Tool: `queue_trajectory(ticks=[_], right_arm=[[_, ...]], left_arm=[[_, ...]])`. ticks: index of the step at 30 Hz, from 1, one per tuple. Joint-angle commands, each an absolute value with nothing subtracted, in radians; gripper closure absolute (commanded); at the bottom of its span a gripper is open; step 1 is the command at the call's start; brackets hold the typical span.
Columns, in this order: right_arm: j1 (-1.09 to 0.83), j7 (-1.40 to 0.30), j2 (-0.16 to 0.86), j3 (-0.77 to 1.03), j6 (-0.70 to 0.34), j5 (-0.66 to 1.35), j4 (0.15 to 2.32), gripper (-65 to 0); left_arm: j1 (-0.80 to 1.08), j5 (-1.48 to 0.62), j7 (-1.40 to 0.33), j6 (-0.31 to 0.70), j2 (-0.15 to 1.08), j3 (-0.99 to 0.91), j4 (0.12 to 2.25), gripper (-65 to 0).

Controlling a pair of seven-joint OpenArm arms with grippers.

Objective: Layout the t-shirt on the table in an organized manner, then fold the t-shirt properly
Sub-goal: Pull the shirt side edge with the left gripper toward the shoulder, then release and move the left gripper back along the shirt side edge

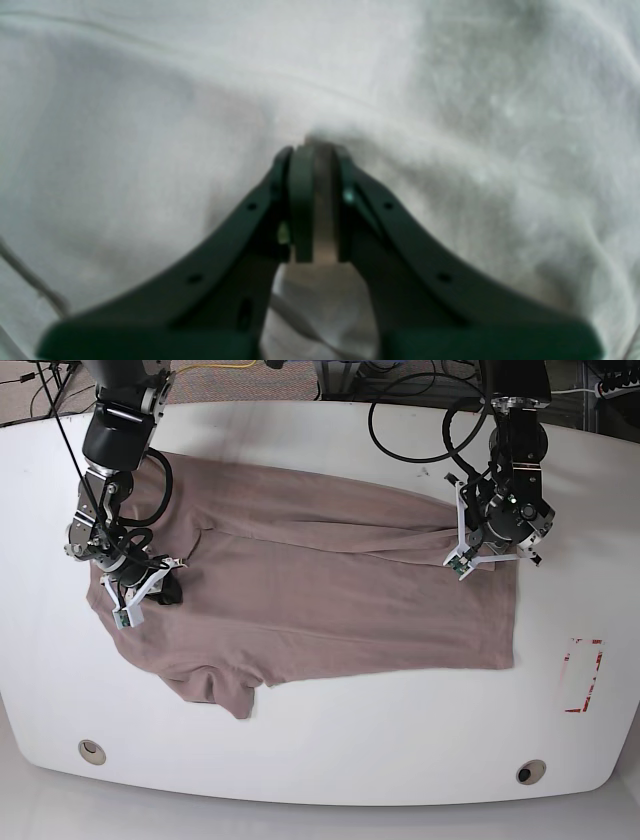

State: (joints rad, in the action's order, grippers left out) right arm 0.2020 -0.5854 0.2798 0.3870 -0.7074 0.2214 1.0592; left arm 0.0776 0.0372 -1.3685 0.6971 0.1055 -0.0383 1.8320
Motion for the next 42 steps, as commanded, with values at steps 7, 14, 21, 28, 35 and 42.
queue_trajectory(ticks=[7,14,21,28,35,42], right_arm=[[0.200,-0.644,0.289,0.387,-0.698,0.179,1.061,-5.9],[0.200,-0.644,0.289,0.387,-0.698,0.179,1.061,-5.9],[0.200,-0.644,0.289,0.387,-0.698,0.179,1.061,-5.9],[0.200,-0.644,0.289,0.387,-0.698,0.179,1.061,-5.9],[0.202,-0.644,0.286,0.387,-0.698,0.179,1.061,-5.9],[0.200,-0.644,0.265,0.387,-0.698,0.179,1.061,-5.9]], left_arm=[[0.081,0.041,-1.369,0.698,0.111,-0.042,1.937,-1.3],[0.130,0.041,-1.396,0.698,0.113,-0.041,2.006,-1.3],[0.219,0.039,-1.396,0.698,0.182,-0.038,2.012,-1.5],[0.332,0.038,-1.396,0.698,0.228,-0.039,2.014,-1.5],[0.450,0.038,-1.396,0.698,0.257,-0.042,2.014,-1.5],[0.539,0.038,-1.396,0.698,0.285,-0.081,2.014,-1.5]])
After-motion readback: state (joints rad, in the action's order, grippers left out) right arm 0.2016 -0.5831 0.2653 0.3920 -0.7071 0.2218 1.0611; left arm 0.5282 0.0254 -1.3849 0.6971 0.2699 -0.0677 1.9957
